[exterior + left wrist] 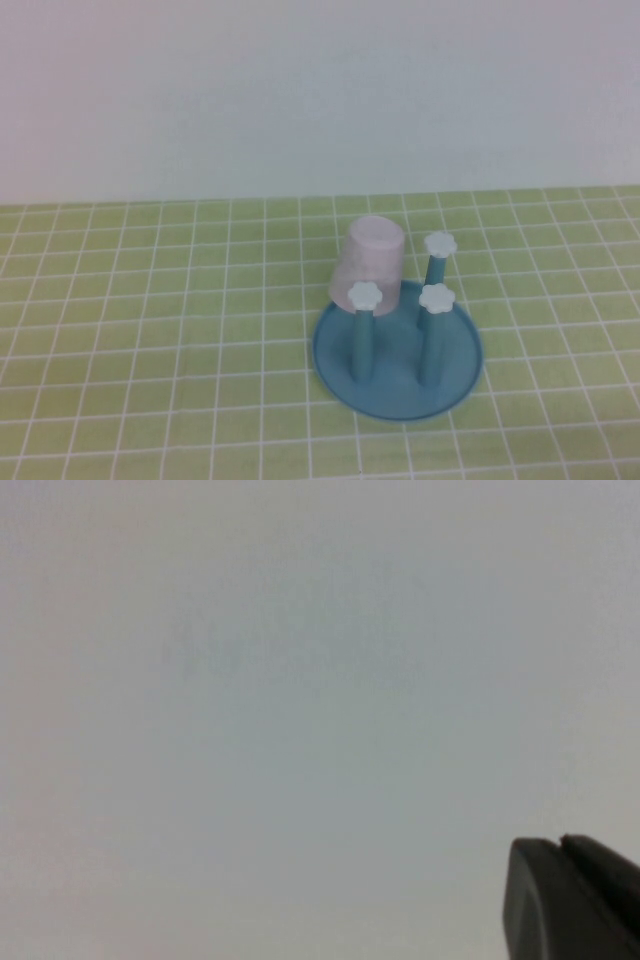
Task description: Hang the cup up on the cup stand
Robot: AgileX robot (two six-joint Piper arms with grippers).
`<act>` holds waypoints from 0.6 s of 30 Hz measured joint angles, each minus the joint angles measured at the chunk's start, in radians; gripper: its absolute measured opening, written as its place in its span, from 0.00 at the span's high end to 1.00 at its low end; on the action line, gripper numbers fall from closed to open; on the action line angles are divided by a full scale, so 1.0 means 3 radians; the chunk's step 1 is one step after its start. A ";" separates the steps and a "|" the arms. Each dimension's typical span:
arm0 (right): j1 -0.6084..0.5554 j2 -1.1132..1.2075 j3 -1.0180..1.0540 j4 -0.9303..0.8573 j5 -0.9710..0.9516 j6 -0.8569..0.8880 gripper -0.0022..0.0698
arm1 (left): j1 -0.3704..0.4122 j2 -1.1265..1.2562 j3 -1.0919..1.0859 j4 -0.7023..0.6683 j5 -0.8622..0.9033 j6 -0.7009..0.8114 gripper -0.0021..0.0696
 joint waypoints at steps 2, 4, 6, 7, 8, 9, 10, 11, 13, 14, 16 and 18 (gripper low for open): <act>0.0000 0.0000 0.0000 0.0000 0.0000 0.0000 0.97 | 0.0000 0.0000 0.0324 -0.0009 -0.0002 0.0000 0.97; 0.0000 0.0000 0.0000 0.0000 0.0000 0.0000 0.97 | 0.0000 0.0000 0.0634 -0.0076 -0.0008 0.0000 0.97; 0.0000 0.0000 0.0000 0.0000 0.0000 0.0000 0.97 | -0.0016 0.0000 0.0925 -0.0135 -0.0008 -0.0029 0.97; 0.0000 0.0000 0.0000 0.0000 0.0000 0.0000 0.97 | -0.0022 0.0000 0.1042 -0.0135 -0.0008 -0.0029 0.97; 0.0000 0.0000 0.0000 0.0000 0.0000 0.0000 0.97 | -0.0024 0.0000 0.1144 -0.0113 -0.0008 -0.0029 0.97; 0.0000 0.0000 0.0000 0.0000 0.0000 0.0000 0.97 | -0.0024 0.0000 0.1215 -0.0076 -0.0015 -0.0029 0.97; 0.0000 0.0000 0.0000 0.0000 0.0000 0.0000 0.97 | -0.0024 0.0000 0.1292 -0.0057 -0.0015 -0.0023 0.97; 0.0000 0.0000 0.0000 0.0000 0.0000 0.0000 0.97 | -0.0024 -0.0006 0.1347 -0.0057 -0.0007 -0.0014 0.97; 0.0000 0.0000 0.0000 0.0000 0.0000 0.0000 0.97 | -0.0024 -0.0006 0.1415 -0.0076 -0.0009 -0.0001 0.97; 0.0000 0.0000 0.0000 0.0000 0.0000 0.0000 0.97 | -0.0024 -0.0006 0.1432 -0.0076 -0.0015 -0.0001 0.97; 0.0000 0.0000 0.0000 0.0000 0.0000 0.0000 0.97 | -0.0024 -0.0006 0.1442 -0.0076 0.0022 0.0041 0.97; 0.0000 0.0000 0.0000 0.0000 0.0000 0.0000 0.97 | -0.0024 -0.0006 0.1442 -0.0076 0.0050 0.0157 0.97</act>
